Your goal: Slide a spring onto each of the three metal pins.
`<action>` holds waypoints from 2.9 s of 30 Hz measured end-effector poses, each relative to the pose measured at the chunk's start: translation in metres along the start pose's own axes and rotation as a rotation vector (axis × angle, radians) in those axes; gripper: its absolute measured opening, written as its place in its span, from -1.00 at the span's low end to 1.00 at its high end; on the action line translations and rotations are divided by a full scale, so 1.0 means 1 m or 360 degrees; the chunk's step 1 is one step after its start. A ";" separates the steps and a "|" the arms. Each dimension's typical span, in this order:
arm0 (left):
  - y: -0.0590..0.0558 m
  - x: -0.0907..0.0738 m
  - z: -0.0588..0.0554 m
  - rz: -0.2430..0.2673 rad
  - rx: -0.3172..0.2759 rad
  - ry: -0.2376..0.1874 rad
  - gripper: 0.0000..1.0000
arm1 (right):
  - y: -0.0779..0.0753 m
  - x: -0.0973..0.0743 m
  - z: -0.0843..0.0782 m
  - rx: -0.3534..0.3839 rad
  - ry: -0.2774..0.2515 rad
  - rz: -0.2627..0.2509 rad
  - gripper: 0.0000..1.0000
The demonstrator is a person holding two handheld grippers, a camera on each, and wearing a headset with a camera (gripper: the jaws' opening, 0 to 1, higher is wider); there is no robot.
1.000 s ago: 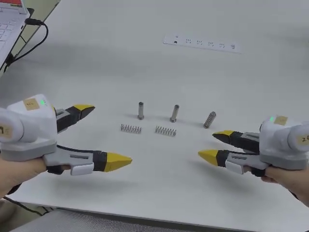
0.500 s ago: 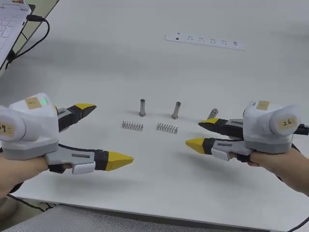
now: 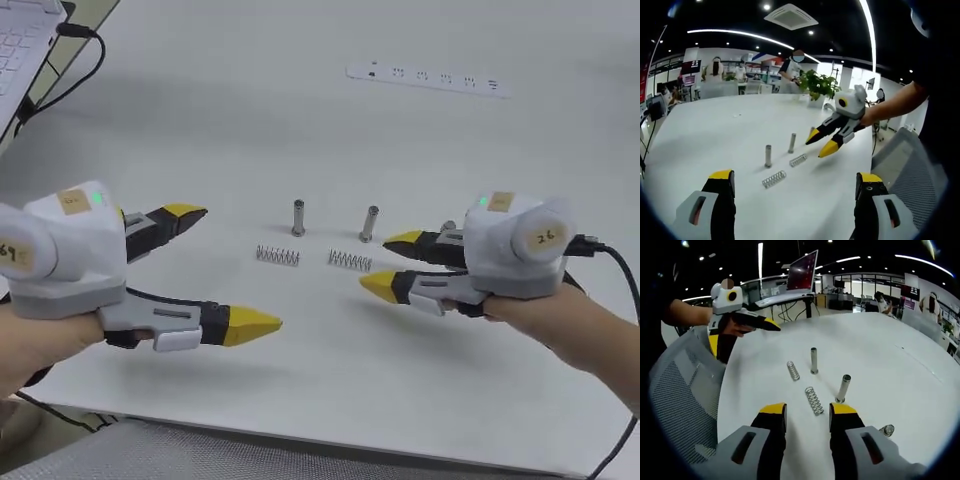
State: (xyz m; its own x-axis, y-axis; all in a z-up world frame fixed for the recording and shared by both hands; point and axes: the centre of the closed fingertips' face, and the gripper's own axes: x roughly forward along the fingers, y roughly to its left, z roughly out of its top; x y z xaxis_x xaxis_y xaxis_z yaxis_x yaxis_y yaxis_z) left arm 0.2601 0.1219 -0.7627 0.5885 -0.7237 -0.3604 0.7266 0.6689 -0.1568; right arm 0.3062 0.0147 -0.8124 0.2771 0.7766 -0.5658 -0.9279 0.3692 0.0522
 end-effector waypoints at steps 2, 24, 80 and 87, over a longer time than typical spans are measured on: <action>-0.001 0.001 0.000 -0.0010 0.0008 0.0004 0.97 | -0.001 0.004 0.000 -0.0009 0.0013 0.0006 -0.35; -0.003 -0.001 0.001 -0.0035 0.0002 0.0017 0.97 | -0.009 0.029 -0.009 -0.0074 0.0138 -0.0004 -0.65; -0.023 0.020 0.013 -0.0161 0.0086 0.0015 0.93 | 0.013 -0.022 -0.005 -0.0189 0.0104 0.0033 -0.84; -0.029 0.020 0.014 -0.0186 0.0096 0.0011 0.85 | 0.016 -0.029 -0.002 -0.0223 0.0106 0.0043 -0.84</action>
State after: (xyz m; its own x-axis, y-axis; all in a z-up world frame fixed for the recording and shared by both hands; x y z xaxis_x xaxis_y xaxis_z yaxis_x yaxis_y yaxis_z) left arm 0.2559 0.0861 -0.7520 0.4964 -0.7947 -0.3492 0.8102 0.5686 -0.1422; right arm 0.2830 -0.0027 -0.7970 0.2389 0.7481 -0.6191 -0.9617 0.2703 -0.0444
